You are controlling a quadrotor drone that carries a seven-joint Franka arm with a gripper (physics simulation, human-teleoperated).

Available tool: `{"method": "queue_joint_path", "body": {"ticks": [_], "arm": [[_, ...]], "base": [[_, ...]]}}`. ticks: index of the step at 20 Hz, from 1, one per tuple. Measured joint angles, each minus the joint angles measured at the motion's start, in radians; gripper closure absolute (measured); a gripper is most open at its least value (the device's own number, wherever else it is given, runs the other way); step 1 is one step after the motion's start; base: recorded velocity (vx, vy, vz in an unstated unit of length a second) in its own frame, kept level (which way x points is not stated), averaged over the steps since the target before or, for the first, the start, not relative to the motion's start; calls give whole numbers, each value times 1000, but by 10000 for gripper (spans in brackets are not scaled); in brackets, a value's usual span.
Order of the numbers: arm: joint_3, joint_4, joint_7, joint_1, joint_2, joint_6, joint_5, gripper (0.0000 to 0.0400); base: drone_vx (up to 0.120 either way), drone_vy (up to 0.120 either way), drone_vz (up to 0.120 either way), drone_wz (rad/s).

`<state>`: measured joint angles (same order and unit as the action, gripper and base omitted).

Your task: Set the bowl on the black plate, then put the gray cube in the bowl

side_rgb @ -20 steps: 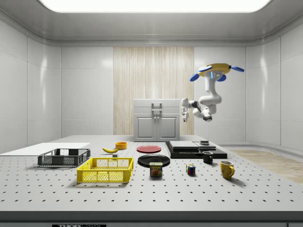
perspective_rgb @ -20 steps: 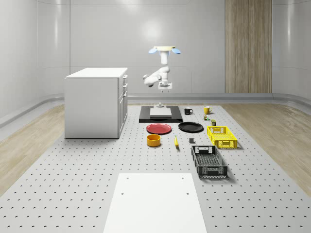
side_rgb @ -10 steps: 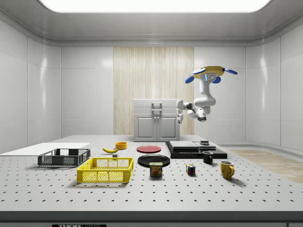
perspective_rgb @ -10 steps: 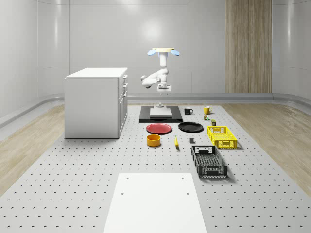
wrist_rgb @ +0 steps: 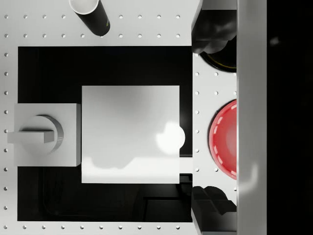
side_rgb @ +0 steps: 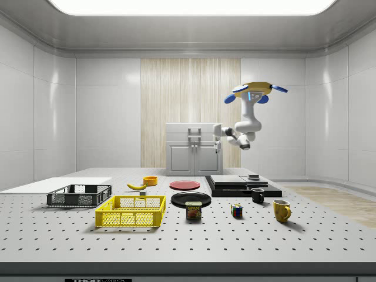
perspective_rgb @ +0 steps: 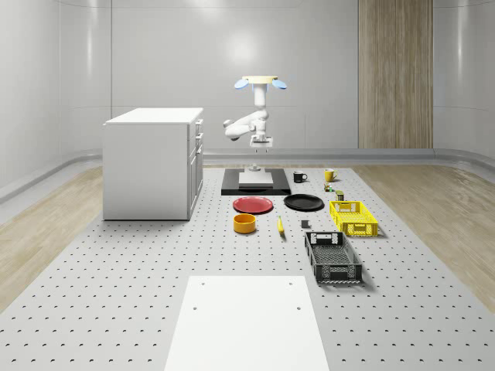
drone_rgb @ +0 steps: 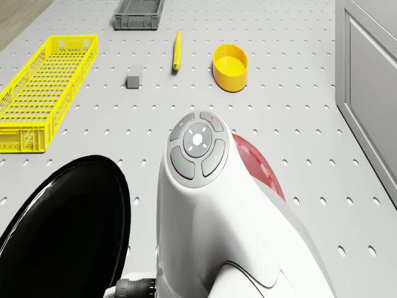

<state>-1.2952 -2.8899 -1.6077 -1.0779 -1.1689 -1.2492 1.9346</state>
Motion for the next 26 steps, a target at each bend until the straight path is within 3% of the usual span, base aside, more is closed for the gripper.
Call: {"method": "queue_joint_path", "body": {"ticks": [22, 26], "arm": [[-28, 7, -29, -31, -99, -91, -50, 0], [-32, 8, -33, -36, -115, -106, -58, 0]], "base": [[120, 0, 0, 0], [120, 0, -100, 0]]}}
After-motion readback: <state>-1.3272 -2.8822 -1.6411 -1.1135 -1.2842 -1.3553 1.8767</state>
